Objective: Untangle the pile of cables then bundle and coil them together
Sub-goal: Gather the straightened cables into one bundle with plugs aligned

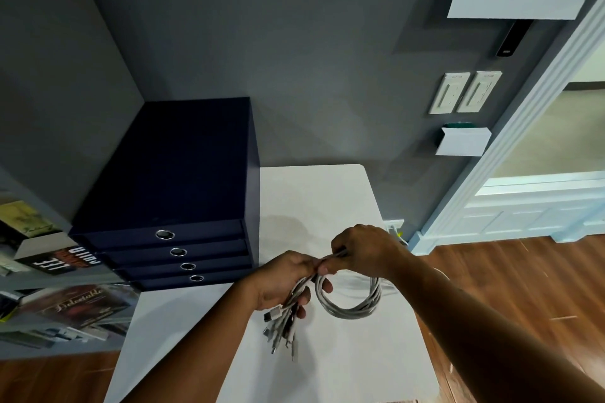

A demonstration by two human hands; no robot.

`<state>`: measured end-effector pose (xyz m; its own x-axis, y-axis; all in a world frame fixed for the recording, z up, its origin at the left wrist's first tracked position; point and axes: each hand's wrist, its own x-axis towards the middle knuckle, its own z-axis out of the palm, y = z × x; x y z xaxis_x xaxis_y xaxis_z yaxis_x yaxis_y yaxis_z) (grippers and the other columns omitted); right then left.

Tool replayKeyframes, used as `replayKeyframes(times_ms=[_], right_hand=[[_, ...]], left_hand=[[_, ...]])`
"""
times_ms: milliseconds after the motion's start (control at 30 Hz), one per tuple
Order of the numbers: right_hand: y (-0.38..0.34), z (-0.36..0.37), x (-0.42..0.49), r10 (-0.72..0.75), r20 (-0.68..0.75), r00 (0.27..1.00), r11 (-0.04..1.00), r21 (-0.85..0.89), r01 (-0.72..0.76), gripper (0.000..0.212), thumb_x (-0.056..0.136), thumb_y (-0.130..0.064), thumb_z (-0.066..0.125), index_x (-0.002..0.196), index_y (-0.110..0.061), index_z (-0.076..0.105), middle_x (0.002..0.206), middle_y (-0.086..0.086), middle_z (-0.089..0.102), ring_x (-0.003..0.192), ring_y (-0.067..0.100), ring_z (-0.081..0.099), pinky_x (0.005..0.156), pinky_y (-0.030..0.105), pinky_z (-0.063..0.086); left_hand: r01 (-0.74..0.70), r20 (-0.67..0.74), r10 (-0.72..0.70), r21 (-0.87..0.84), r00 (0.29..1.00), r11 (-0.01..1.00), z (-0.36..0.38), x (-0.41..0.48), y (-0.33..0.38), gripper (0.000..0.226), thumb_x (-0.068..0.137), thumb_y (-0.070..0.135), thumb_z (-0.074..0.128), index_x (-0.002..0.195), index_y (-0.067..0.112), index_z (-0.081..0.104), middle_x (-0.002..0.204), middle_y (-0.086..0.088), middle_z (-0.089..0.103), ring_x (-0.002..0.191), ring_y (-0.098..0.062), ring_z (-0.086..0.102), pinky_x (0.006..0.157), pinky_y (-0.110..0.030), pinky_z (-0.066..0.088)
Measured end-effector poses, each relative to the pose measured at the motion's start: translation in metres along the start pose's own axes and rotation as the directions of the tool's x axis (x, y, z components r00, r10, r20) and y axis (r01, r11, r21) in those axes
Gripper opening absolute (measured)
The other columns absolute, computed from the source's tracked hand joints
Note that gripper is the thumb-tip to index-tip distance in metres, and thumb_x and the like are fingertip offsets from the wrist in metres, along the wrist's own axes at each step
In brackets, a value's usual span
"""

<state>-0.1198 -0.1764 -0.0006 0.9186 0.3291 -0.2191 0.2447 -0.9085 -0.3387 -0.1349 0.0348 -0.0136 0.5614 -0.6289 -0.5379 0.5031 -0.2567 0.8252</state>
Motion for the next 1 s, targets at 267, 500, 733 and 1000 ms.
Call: replayKeyframes(times_ms=[267, 500, 733, 1000], right_hand=[[-0.006, 0.001, -0.002, 0.040, -0.016, 0.999, 0.999, 0.037, -0.039, 0.070, 0.067, -0.086, 0.055, 0.071, -0.016, 0.063, 0.066, -0.003, 0.060, 0.069, 0.015, 0.053, 0.057, 0.027, 0.033], [-0.007, 0.006, -0.002, 0.074, -0.066, 0.995, 0.987, 0.151, -0.064, 0.064, 0.067, -0.081, 0.061, 0.072, -0.017, 0.063, 0.063, -0.003, 0.060, 0.068, 0.014, 0.055, 0.059, 0.029, 0.039], [0.013, -0.010, 0.000, -0.023, 0.056, 0.998, 0.847, 0.532, -0.010, 0.044, 0.067, -0.053, 0.084, 0.081, -0.014, 0.070, 0.077, 0.014, 0.066, 0.062, 0.015, 0.054, 0.058, 0.029, 0.044], [0.041, -0.008, -0.007, -0.025, 0.079, 0.997, 0.535, 0.843, -0.053, 0.029, 0.074, -0.024, 0.084, 0.095, -0.006, 0.073, 0.079, 0.019, 0.064, 0.061, 0.022, 0.048, 0.055, 0.030, 0.039]], left_hand=[[0.015, -0.112, -0.032, -0.147, 0.993, 0.989, 0.017, 0.001, -0.010, 0.028, 0.096, 0.023, 0.041, 0.099, 0.008, 0.065, 0.082, -0.011, 0.063, 0.042, -0.012, 0.023, 0.048, -0.026, 0.035], [0.028, -0.070, -0.044, -0.218, 0.997, 0.975, 0.017, 0.002, -0.012, 0.046, 0.095, 0.066, 0.044, 0.086, 0.022, 0.052, 0.064, 0.005, 0.034, 0.042, -0.008, 0.015, 0.041, -0.020, 0.023], [-0.047, -0.116, 0.031, -0.135, 0.993, 0.990, 0.014, -0.004, -0.007, 0.043, 0.094, 0.062, 0.050, 0.078, 0.022, 0.049, 0.062, 0.004, 0.027, 0.043, -0.010, 0.011, 0.041, -0.019, 0.019], [-0.046, -0.109, 0.025, -0.197, 0.994, 0.979, 0.000, -0.005, -0.003, 0.042, 0.094, 0.060, 0.049, 0.075, 0.023, 0.046, 0.065, 0.004, 0.019, 0.043, -0.010, 0.005, 0.037, -0.015, 0.020]])
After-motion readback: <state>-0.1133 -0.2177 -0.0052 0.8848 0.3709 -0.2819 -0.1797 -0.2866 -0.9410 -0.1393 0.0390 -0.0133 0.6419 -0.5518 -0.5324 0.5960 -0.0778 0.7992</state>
